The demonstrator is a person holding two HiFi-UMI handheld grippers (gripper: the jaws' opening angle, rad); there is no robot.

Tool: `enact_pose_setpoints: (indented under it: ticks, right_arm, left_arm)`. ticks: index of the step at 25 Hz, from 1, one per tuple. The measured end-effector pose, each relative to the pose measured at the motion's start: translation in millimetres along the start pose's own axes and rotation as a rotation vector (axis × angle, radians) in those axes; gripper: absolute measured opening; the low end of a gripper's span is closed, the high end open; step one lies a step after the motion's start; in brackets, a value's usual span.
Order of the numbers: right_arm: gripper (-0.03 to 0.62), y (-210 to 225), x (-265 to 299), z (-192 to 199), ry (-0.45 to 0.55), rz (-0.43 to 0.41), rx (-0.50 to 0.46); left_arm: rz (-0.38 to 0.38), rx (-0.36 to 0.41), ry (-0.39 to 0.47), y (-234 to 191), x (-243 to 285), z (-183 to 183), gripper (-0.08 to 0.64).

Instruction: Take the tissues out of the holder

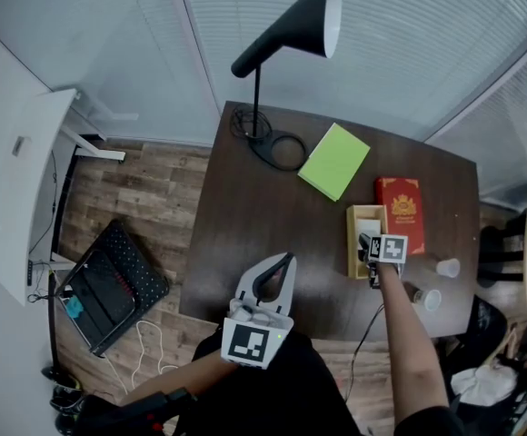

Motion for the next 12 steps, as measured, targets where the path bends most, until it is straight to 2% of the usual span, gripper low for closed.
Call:
enact_pose_setpoints:
  ticks: [3, 8, 12]
  right_arm:
    - [0.288, 2, 12, -1, -0.046, 0.01, -0.045]
    - [0.301, 3, 20, -2, -0.103, 0.015, -0.058]
    - [0.299, 3, 25, -1, -0.166, 0.013, -0.045]
  left_arm:
    - [-0.014, -0.018, -0.011, -9, 3, 3, 0.0]
    - [-0.023, -0.031, -0.026, -16, 5, 3, 0.0]
    - [-0.017, -0.022, -0.005, -17, 9, -2, 0.0]
Point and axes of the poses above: the fingertips, and each gripper's own axes: x forward along the fingers, y to its right, z out of its underside, the point moved 2 cm from there along -x, backward along the fingers, and after that the axes turned 4 degrees about -x, right-handed, at the moved point
